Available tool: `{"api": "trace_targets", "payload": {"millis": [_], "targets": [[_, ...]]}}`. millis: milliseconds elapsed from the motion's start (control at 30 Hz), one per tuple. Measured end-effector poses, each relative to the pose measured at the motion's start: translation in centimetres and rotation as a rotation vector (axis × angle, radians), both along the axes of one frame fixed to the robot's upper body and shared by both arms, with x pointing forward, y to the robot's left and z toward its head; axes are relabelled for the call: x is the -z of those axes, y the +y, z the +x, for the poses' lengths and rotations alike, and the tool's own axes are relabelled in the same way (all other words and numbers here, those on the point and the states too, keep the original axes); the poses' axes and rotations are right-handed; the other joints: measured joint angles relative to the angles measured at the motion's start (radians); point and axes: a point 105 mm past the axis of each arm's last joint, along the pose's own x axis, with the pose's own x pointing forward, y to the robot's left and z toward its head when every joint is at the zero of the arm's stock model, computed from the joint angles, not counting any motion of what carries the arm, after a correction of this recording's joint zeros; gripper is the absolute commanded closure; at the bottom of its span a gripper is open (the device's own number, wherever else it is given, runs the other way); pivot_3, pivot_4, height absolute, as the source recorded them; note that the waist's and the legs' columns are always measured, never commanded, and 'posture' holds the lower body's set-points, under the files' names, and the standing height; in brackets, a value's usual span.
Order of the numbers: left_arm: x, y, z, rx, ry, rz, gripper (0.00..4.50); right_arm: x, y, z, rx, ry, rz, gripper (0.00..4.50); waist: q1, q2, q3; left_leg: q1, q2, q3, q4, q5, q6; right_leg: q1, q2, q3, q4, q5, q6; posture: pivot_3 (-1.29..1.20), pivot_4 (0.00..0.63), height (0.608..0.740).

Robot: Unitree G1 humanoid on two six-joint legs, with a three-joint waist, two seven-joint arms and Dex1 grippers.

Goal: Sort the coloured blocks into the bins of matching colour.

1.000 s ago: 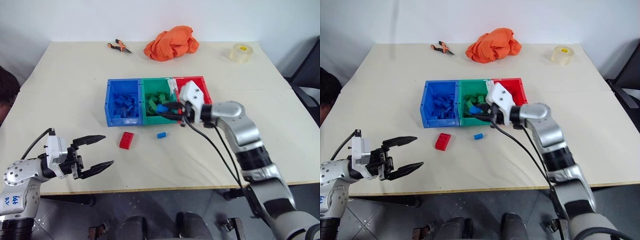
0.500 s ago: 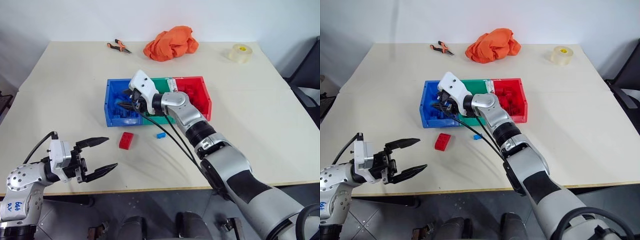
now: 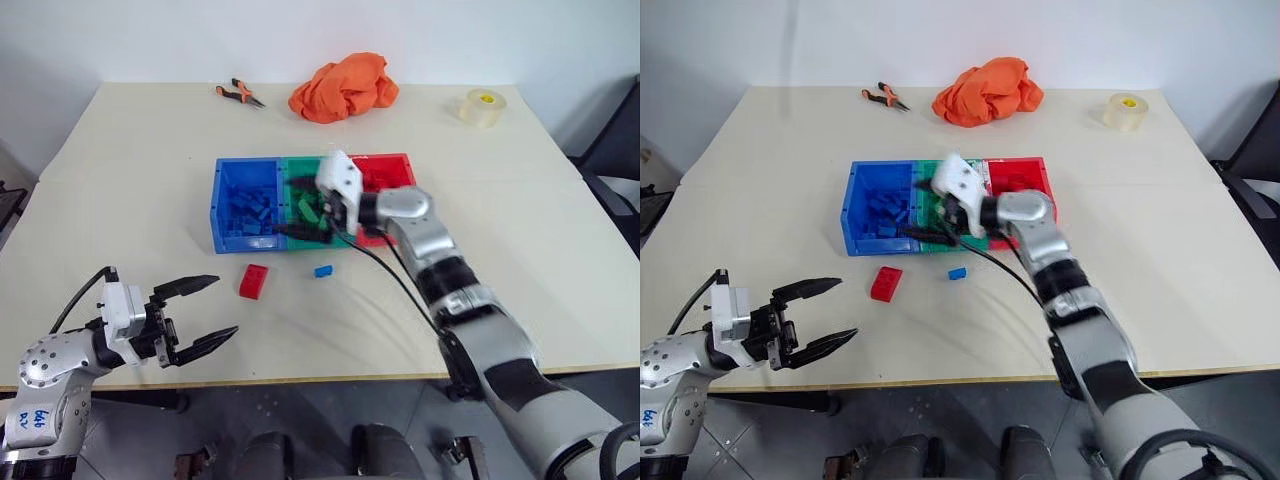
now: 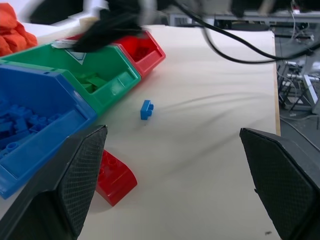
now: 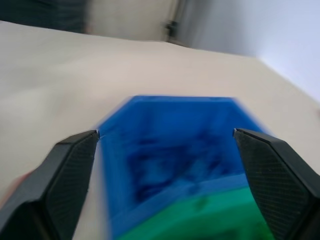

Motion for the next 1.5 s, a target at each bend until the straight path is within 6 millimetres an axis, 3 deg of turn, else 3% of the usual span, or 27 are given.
{"api": "trace_targets", "payload": {"millis": [100, 200, 300, 400, 600, 733, 900, 1067, 1300, 1500], "targets": [[0.1, -0.1, 0.1, -0.009, 0.003, -0.008, 0.00, 2.6, -5.1, -2.1, -0.025, 0.067, -0.085, 0.02, 0.013, 0.001, 0.001, 0.000, 0.000, 0.002, 0.000, 0.000, 0.000, 0.001, 0.000, 0.000, -0.005, 0.000, 0.000, 0.00, 0.150, 0.740], [0.1, 0.0, 0.1, -0.018, -0.003, -0.008, 0.00, 3.1, -9.0, -4.0, -0.044, 0.098, -0.150, 0.02, 0.016, 0.002, 0.001, 0.000, 0.002, 0.006, 0.000, 0.000, 0.000, 0.004, 0.000, 0.000, -0.013, 0.000, 0.000, 0.00, 0.150, 0.740], [0.6, 1.3, -0.6, -0.066, 0.020, 0.004, 0.00, 3.6, -15.2, -5.0, 0.062, 0.162, -0.211, 0.02, 0.019, 0.002, 0.001, 0.001, 0.002, 0.008, 0.000, -0.001, 0.001, 0.005, 0.000, -0.001, -0.017, 0.000, 0.000, 0.00, 0.150, 0.740], [0.9, 2.2, -1.3, -0.100, 0.033, 0.013, 0.00, 3.5, -18.1, -5.4, 0.130, 0.181, -0.225, 0.02, 0.017, 0.002, 0.001, 0.002, 0.004, 0.011, 0.000, -0.001, 0.001, 0.006, 0.000, -0.002, -0.019, 0.000, 0.000, 0.00, 0.150, 0.740], [0.8, 3.1, -2.5, -0.131, 0.034, 0.031, 0.00, 3.8, -18.6, -5.6, 0.143, 0.196, -0.221, 0.02, 0.019, 0.003, 0.001, 0.002, 0.004, 0.012, 0.000, -0.001, 0.000, 0.005, -0.002, 0.001, -0.019, 0.000, -0.001, 0.00, 0.150, 0.740], [0.1, 2.1, -2.2, -0.126, 0.005, 0.031, 0.00, 3.5, -18.5, -5.4, 0.148, 0.185, -0.212, 0.02, 0.027, 0.003, 0.002, 0.001, 0.002, 0.008, 0.001, -0.001, 0.001, 0.007, -0.006, 0.001, -0.019, 0.000, -0.001, 0.00, 0.150, 0.740], [-0.7, -1.5, 0.2, -0.106, -0.034, 0.023, 0.00, 3.4, -18.1, -5.3, 0.151, 0.178, -0.199, 0.02, 0.040, 0.003, 0.002, 0.002, 0.001, 0.008, 0.001, -0.001, 0.001, 0.008, -0.007, -0.001, -0.019, 0.000, -0.001, 0.00, 0.150, 0.740], [-0.6, -7.2, 3.8, -0.077, -0.013, 0.047, 0.00, 3.1, -17.7, -5.9, 0.161, 0.148, -0.181, 0.02, 0.051, 0.003, 0.001, 0.002, -0.001, 0.006, 0.002, -0.001, 0.002, 0.011, 0.001, -0.003, -0.019, 0.000, 0.001, 0.00, 0.150, 0.740], [0.1, -12.1, 6.8, -0.036, 0.033, 0.140, 0.00, 3.3, -18.3, -7.0, 0.212, 0.146, -0.144, 0.02, 0.061, 0.003, 0.001, 0.003, 0.000, 0.008, 0.003, 0.000, 0.003, 0.012, 0.002, -0.011, -0.020, 0.001, 0.001, 0.00, 0.150, 0.740], [2.6, -13.9, 9.2, -0.058, 0.106, 0.268, 0.00, 3.6, -19.2, -8.2, 0.288, 0.144, -0.122, 0.02, 0.075, 0.003, 0.002, 0.002, -0.001, 0.008, 0.004, 0.000, 0.003, 0.013, 0.003, -0.012, -0.021, 0.001, 0.002, 0.00, 0.150, 0.740]]}}
